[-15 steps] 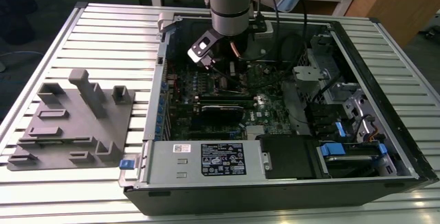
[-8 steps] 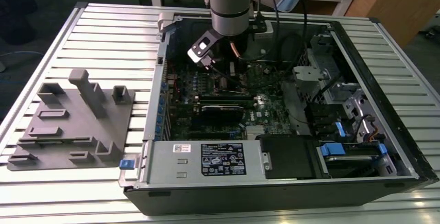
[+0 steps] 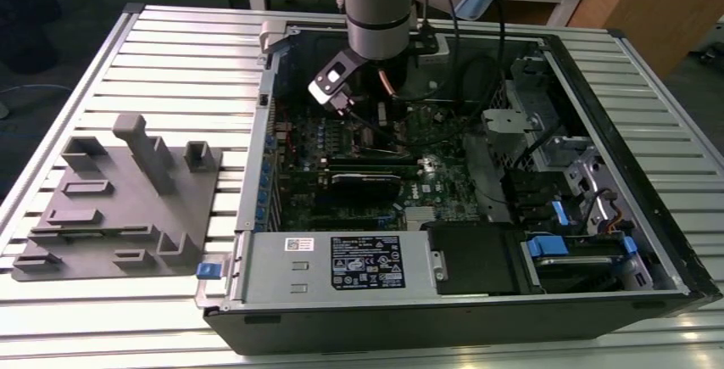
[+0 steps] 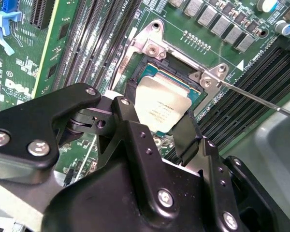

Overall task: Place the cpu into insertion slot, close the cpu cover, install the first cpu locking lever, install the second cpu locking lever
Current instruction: 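Place the cpu into insertion slot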

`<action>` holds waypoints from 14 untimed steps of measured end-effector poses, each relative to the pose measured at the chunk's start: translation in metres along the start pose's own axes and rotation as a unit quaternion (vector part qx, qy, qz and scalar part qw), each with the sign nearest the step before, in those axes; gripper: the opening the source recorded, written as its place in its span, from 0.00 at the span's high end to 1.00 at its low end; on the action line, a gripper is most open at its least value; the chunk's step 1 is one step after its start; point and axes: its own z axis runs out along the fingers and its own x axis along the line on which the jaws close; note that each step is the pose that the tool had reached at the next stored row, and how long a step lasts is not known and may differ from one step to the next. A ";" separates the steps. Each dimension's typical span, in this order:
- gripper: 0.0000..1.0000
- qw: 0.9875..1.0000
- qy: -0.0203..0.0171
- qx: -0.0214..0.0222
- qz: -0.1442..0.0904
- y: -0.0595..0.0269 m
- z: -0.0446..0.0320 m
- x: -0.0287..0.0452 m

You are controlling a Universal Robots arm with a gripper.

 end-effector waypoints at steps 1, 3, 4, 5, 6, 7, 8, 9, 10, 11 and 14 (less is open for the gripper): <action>0.46 1.000 0.000 0.000 -0.001 0.0000 0.0002 0.0000; 0.46 1.000 0.000 0.000 -0.002 -0.0001 0.0004 0.0000; 0.46 1.000 0.000 0.000 -0.003 -0.0001 0.0004 0.0000; 0.46 1.000 0.001 0.000 -0.005 -0.0001 0.0005 0.0000; 0.46 1.000 0.001 0.000 -0.006 -0.0001 0.0006 0.0000; 0.46 1.000 0.001 0.000 -0.007 -0.0004 0.0005 -0.0001; 0.46 1.000 0.001 0.000 -0.007 -0.0008 0.0004 -0.0002; 0.46 1.000 0.001 0.000 -0.007 -0.0012 0.0004 -0.0002; 0.46 1.000 0.001 0.000 -0.007 -0.0015 0.0003 -0.0003; 0.46 1.000 0.001 0.000 -0.008 -0.0018 0.0003 -0.0003; 0.46 1.000 0.001 0.000 -0.008 -0.0019 0.0003 -0.0012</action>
